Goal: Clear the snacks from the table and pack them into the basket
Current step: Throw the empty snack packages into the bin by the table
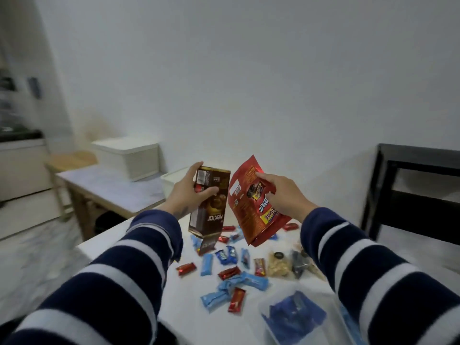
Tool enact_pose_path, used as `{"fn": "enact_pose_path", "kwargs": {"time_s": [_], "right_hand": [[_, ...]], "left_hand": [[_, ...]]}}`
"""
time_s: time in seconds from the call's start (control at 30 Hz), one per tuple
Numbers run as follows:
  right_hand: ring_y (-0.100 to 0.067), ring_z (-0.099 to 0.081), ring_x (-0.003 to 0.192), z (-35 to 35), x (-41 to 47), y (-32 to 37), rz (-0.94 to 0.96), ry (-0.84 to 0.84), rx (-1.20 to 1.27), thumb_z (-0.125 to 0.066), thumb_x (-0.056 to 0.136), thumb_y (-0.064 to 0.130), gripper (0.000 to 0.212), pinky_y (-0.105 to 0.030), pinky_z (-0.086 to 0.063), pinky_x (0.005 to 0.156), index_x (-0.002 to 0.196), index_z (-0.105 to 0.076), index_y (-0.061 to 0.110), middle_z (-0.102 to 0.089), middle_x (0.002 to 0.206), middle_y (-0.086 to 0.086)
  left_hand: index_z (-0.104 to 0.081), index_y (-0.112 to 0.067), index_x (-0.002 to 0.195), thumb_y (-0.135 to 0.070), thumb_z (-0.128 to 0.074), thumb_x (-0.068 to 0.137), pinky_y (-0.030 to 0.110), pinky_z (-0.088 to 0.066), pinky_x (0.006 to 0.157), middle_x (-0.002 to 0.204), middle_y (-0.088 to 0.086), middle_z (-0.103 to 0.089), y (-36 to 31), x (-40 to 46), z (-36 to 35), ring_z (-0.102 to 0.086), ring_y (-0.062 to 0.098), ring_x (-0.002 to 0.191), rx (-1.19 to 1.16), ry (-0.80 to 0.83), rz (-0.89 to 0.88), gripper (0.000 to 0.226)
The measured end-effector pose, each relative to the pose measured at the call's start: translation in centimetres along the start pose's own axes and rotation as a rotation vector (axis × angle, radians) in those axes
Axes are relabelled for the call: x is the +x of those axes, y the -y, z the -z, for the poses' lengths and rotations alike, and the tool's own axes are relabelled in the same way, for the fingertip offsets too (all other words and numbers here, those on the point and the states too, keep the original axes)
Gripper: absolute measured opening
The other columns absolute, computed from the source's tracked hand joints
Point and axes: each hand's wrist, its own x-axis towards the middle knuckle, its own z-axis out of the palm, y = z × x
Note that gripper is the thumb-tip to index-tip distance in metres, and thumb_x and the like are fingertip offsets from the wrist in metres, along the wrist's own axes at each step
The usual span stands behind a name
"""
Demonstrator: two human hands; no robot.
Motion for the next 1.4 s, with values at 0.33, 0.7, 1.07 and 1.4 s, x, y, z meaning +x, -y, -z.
{"fn": "enact_pose_path", "kwargs": {"time_s": [0.33,0.7,1.07,1.4], "right_hand": [[-0.022,-0.059,0.111,-14.5,9.5,8.5,0.253,0.310,0.156,-0.049,0.095,0.006,0.058,-0.034,-0.056,0.087,0.145,-0.035,0.031,-0.051,0.139,-0.003],[-0.016,-0.064,0.084,-31.8,12.0,20.9,0.485,0.611,0.205,-0.048,0.092,0.000,0.062,-0.029,-0.058,0.065,0.144,-0.038,0.031,-0.055,0.133,-0.002],[-0.018,-0.061,0.104,-52.1,13.7,33.7,0.509,0.757,0.185,-0.049,0.091,-0.003,0.062,-0.014,-0.047,0.067,0.145,-0.039,0.027,-0.052,0.140,-0.003],[-0.022,-0.063,0.105,-67.6,13.4,39.4,0.506,0.933,0.083,-0.043,0.091,-0.005,0.064,-0.025,-0.052,0.078,0.145,-0.037,0.029,-0.051,0.141,-0.004]], "left_hand": [[-0.026,-0.037,0.143,-0.028,-0.073,0.081,0.042,-0.056,0.080,0.120,0.003,-0.062,12.2,-2.3,9.5,-0.065,0.018,0.097,-0.033,-0.279,0.339,0.078],[-0.022,-0.032,0.148,-0.030,-0.071,0.083,0.029,-0.049,0.076,0.128,0.008,-0.058,23.6,-9.4,20.6,-0.058,0.017,0.093,0.155,-0.511,0.625,0.081],[-0.024,-0.031,0.148,-0.030,-0.072,0.083,0.029,-0.048,0.081,0.131,0.006,-0.056,38.4,-11.5,34.8,-0.058,0.019,0.101,0.135,-0.567,0.741,0.081],[-0.023,-0.028,0.148,-0.028,-0.072,0.082,0.030,-0.046,0.089,0.129,0.006,-0.058,51.6,-12.4,41.4,-0.057,0.018,0.104,-0.015,-0.674,0.909,0.082]]}}
